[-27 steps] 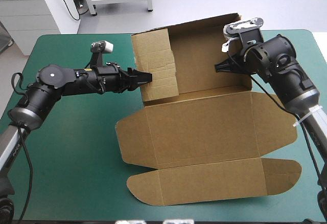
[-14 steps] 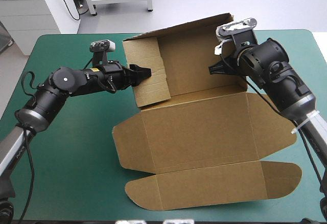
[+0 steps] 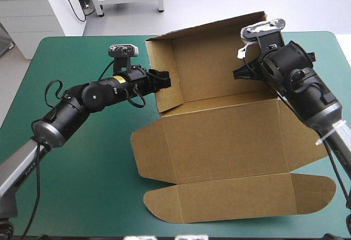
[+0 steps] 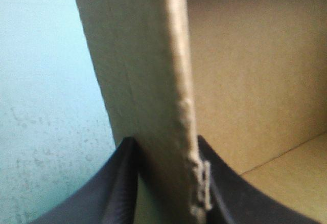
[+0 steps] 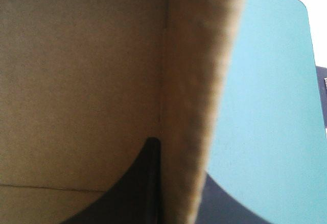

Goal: Fold the box

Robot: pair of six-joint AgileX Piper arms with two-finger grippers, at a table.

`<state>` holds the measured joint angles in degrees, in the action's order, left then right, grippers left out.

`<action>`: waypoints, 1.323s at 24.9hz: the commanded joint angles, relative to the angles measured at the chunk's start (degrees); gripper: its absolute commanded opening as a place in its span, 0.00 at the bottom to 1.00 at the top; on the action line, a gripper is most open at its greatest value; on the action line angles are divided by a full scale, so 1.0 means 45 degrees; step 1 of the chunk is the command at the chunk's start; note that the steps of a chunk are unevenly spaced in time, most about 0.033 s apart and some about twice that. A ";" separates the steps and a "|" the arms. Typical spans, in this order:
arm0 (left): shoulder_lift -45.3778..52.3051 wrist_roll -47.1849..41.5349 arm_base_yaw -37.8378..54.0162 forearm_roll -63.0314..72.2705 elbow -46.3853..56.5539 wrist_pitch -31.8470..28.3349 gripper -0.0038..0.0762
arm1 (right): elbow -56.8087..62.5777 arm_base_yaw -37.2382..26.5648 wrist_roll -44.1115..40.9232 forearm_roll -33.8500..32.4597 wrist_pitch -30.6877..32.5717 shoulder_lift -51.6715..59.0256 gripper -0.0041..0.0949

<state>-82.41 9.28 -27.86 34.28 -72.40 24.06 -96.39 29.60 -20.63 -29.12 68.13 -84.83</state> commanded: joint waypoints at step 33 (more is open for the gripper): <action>-0.5972 -0.4485 -0.0372 -0.6967 -0.6862 1.1063 0.04 | -0.0345 -0.2152 0.3099 0.7375 0.0719 -0.4021 0.02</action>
<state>-111.46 -13.26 -28.27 1.35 -101.75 69.94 -95.85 19.57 -9.64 -0.83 71.56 -105.66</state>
